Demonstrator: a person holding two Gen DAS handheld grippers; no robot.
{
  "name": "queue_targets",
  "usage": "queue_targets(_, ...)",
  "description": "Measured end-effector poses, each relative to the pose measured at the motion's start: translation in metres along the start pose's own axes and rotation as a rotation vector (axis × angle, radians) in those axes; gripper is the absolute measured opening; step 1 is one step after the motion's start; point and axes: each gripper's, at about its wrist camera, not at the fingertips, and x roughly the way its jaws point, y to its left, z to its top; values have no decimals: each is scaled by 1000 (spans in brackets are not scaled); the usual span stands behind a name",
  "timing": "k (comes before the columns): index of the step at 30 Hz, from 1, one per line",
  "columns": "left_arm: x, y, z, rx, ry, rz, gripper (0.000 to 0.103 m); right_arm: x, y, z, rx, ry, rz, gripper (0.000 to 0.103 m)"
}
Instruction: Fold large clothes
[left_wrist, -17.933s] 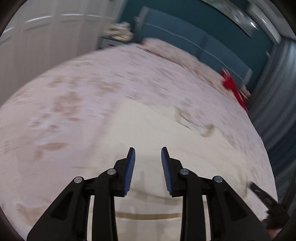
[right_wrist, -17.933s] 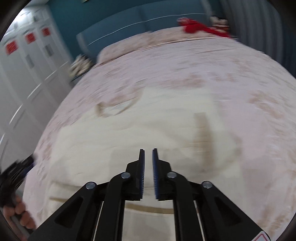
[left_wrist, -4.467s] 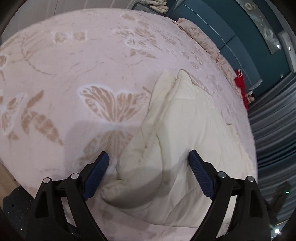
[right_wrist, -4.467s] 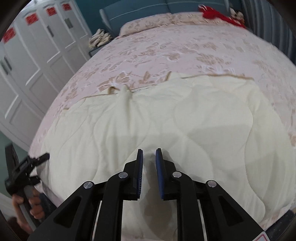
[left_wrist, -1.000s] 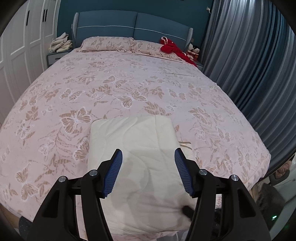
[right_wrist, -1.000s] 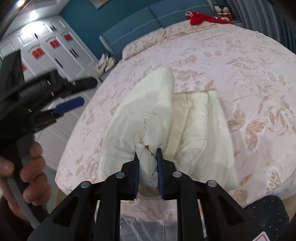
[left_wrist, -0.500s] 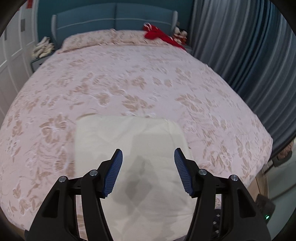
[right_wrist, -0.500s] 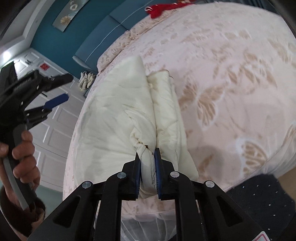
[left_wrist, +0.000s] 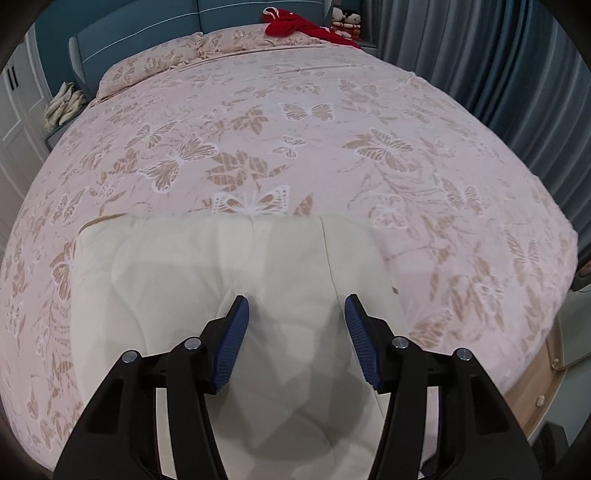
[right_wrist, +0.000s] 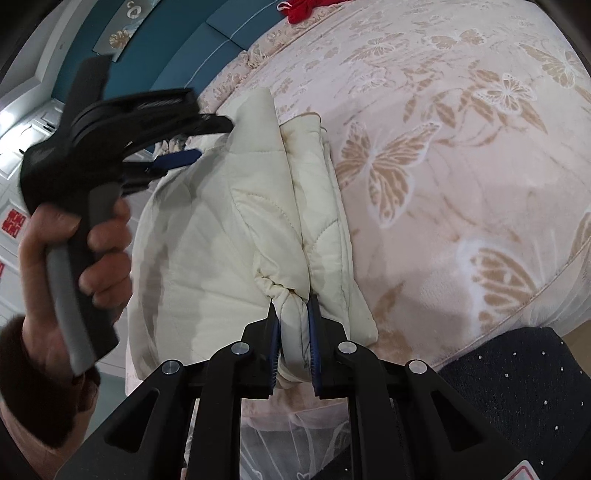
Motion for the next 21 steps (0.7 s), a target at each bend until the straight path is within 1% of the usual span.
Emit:
queue_targets(3, 16, -2, 4, 6, 19, 21, 53, 3, -1, 0, 2, 16, -12, 10)
queue_targets(7, 33, -7, 2, 26, 28, 51, 53, 10, -5, 4, 16, 43, -19, 11)
queue_targets(10, 46, -13, 0, 59, 32, 85, 54, 15, -7, 6, 19, 60, -25, 10)
queue_targets(14, 60, -13, -1, 67, 38, 107, 54, 28, -9, 14, 24, 75, -24, 10)
queue_targets(21, 76, -13, -7, 101, 16, 133, 54, 38, 2, 14, -36, 73, -81, 10)
